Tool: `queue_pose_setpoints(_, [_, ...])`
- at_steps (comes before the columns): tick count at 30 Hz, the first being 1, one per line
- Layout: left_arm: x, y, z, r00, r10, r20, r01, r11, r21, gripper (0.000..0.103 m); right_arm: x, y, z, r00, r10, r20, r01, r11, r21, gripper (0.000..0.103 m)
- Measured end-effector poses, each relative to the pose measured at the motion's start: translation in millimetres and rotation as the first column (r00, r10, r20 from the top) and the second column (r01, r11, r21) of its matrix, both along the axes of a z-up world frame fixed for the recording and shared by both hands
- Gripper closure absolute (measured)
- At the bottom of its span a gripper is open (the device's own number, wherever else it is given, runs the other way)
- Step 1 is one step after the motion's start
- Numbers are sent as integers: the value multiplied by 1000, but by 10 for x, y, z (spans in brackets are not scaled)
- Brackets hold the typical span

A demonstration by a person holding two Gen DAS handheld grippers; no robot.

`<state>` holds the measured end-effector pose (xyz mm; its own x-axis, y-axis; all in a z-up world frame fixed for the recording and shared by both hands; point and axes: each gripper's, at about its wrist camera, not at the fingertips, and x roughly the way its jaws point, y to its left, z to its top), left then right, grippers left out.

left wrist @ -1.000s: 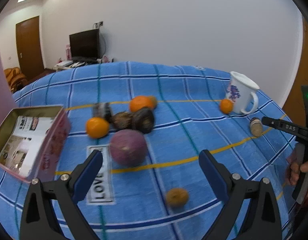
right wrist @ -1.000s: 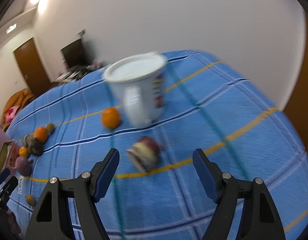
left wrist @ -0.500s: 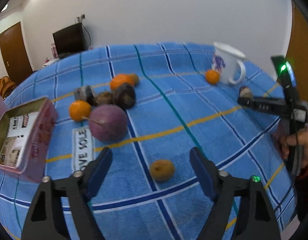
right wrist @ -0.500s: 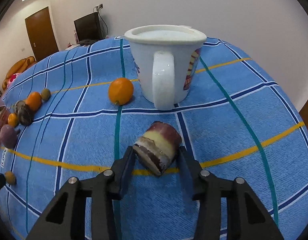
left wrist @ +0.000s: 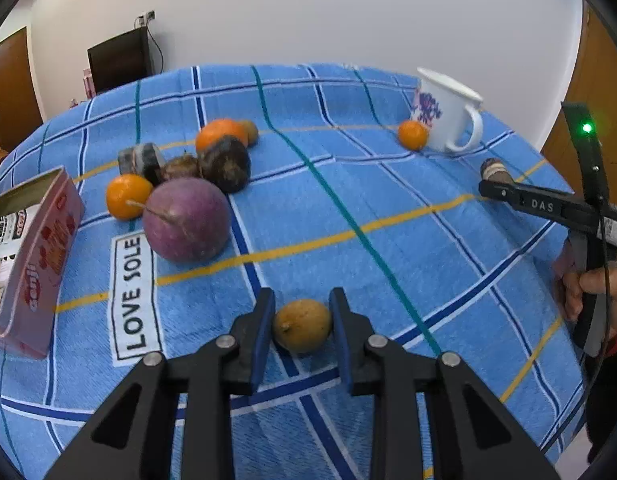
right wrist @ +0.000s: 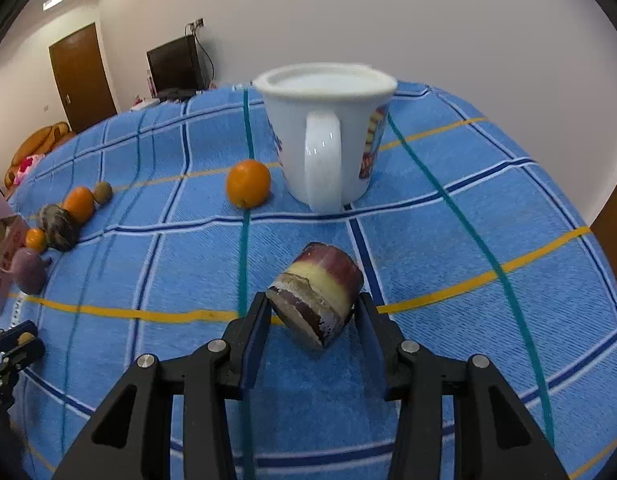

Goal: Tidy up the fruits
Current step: 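Grasp the sugarcane piece with the right tool while the left tool grasps the small yellow fruit, then carry both held items to the tin box and open both tools inside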

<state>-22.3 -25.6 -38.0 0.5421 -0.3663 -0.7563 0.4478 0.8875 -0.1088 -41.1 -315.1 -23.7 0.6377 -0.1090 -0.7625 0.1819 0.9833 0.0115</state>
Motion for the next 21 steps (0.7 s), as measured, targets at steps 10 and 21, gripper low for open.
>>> queue_pose_setpoints(10, [155,589,542,980,116,163,-106,992,-66,73,-114,552,410,993,76,94,-81,996,48,58])
queue_pose_setpoints(21, [729,1560,612,916,315,247,-326,945,4,73,242,2036,515,937,301,177,-325,936,132,58])
